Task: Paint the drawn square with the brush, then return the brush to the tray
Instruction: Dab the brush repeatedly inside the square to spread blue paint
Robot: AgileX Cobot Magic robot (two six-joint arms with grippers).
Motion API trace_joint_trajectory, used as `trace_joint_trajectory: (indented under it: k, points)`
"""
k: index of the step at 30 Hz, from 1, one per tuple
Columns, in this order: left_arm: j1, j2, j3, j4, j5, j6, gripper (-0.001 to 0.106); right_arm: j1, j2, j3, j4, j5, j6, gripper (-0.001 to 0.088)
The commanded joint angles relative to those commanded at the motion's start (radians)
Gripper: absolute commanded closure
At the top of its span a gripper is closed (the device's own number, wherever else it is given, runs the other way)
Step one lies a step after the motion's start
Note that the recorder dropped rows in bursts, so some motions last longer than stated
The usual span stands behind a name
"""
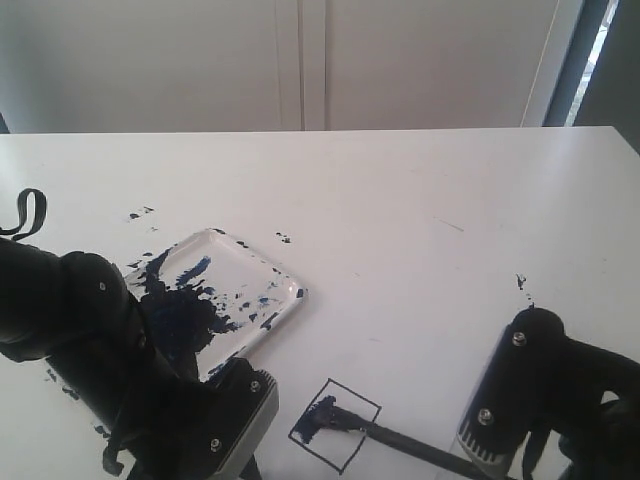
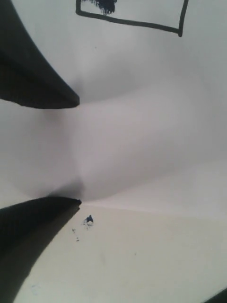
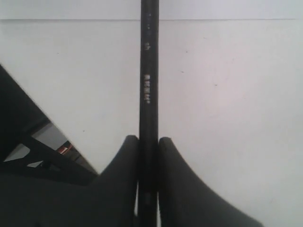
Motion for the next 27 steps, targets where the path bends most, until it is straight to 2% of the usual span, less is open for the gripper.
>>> trace_joint_trajectory:
  k: [7, 15, 18, 20, 27]
  points:
    - [0.0, 0.0, 0.0, 0.0, 0.0, 0.0, 0.047, 0.0, 0.0, 0.0, 0.011, 0.025, 0.0, 0.0868]
    - [0.0, 0.0, 0.0, 0.002, 0.0, 0.003, 0.047, 0.0, 0.0, 0.0, 0.184, 0.027, -0.126, 0.0868]
    - [0.0, 0.0, 0.0, 0.002, 0.0, 0.003, 0.047, 0.0, 0.0, 0.0, 0.2, 0.019, -0.133, 0.0868]
    - [0.0, 0.0, 0.0, 0.002, 0.0, 0.007, 0.047, 0.0, 0.0, 0.0, 0.196, 0.019, -0.133, 0.0868]
    - [0.0, 0.0, 0.0, 0.002, 0.002, 0.007, 0.047, 0.0, 0.0, 0.0, -0.017, 0.059, 0.015, 0.0868]
